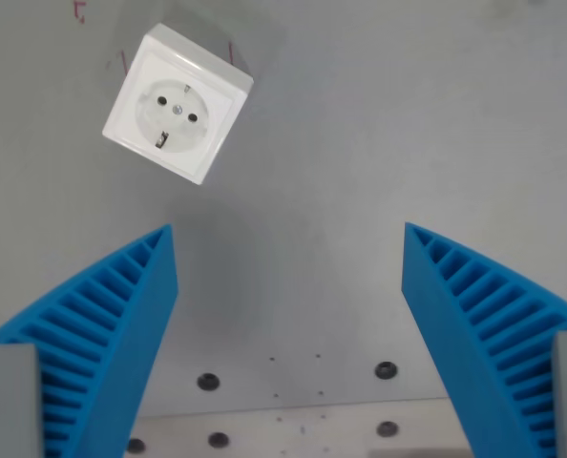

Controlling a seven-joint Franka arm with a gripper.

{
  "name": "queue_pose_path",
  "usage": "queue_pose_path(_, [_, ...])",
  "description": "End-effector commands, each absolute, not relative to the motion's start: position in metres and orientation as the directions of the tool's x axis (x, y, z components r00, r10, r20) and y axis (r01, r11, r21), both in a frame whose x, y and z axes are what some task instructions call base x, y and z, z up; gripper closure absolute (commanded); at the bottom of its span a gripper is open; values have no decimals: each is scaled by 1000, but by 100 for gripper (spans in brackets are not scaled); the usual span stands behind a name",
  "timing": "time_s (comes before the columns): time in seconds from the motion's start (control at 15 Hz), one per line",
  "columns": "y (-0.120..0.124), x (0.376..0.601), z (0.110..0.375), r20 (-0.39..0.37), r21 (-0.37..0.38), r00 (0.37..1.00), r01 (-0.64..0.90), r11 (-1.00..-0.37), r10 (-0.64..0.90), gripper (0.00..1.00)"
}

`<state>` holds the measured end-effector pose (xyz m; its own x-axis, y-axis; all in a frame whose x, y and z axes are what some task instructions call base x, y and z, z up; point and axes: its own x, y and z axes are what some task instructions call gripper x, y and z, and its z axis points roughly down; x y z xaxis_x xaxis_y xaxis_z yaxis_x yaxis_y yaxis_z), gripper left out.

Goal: Move above the white socket

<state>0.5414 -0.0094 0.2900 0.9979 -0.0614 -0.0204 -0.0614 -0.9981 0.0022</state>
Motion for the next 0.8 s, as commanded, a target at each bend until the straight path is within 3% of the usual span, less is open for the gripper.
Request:
queue_pose_path(0.07, [0,539,276,84,-10,952,-294,-956,-293,0])
queue_pose_path(0.8, [23,547,228,88,-25,880,-467,-884,-467,0])
